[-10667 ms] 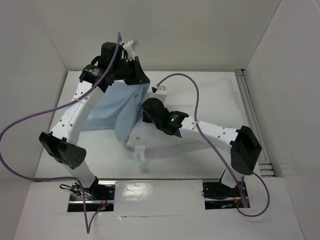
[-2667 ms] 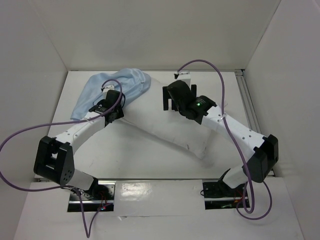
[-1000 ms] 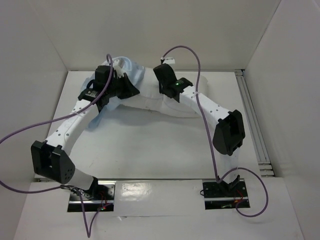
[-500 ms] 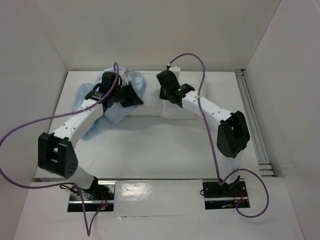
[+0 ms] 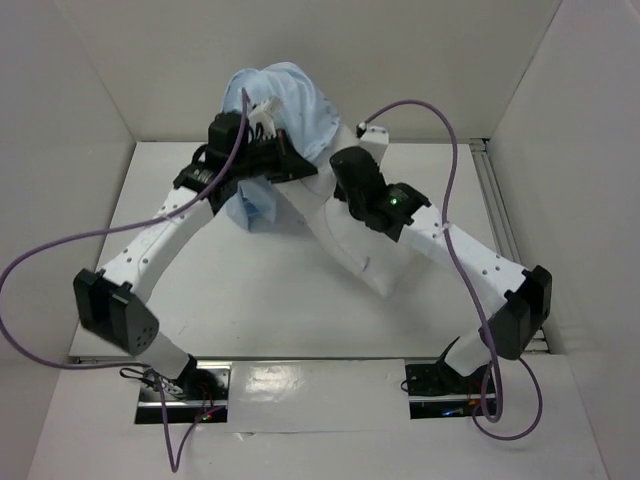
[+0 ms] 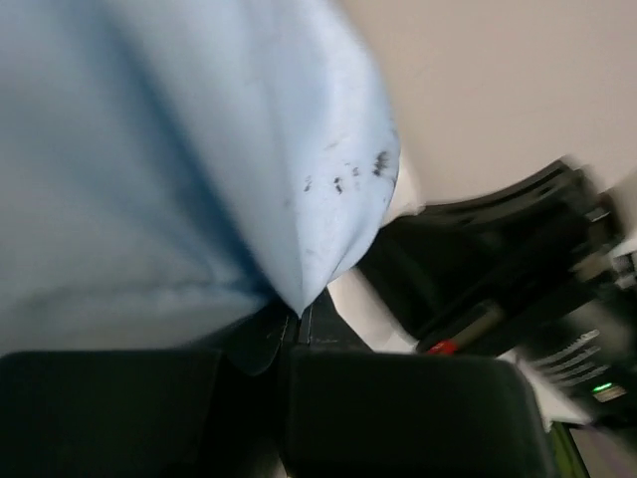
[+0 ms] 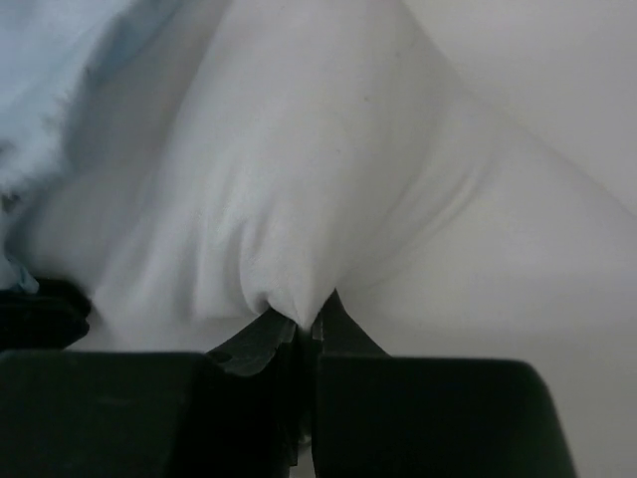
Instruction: Put the pillow into the pillowcase
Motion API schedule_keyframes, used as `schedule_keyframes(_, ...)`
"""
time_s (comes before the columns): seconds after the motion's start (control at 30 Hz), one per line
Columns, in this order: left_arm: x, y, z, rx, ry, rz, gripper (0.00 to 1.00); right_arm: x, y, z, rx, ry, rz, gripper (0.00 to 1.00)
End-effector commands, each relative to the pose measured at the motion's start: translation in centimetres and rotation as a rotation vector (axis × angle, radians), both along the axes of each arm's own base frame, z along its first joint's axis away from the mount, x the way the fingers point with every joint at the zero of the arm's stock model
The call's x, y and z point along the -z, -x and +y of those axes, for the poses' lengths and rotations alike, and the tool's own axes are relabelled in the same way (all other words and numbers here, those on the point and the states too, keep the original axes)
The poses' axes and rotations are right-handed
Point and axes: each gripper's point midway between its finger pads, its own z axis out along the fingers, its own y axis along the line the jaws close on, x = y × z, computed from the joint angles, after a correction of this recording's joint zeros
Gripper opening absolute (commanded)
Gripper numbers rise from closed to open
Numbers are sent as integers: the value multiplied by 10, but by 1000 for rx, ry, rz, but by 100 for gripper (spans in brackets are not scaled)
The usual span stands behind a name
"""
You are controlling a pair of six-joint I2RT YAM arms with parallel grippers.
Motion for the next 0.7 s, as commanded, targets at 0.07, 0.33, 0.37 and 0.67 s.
schedule_keyframes(0.07,105,71,36,2,-113,196,0,35,28,46,-78,-185,10,0)
schedule_keyframes(0.33,75,92,94,-146,-334,105,90,68,61,37,-168,-165,84,10)
schedule_keyframes(0.37,69,89,105,-199,-377,96,87,65,64,32,-178,-141,83,38)
schedule_keyframes(0.67,43,14,126,-429,-501,39,65,0,74,-31,-8,-54,-16,96)
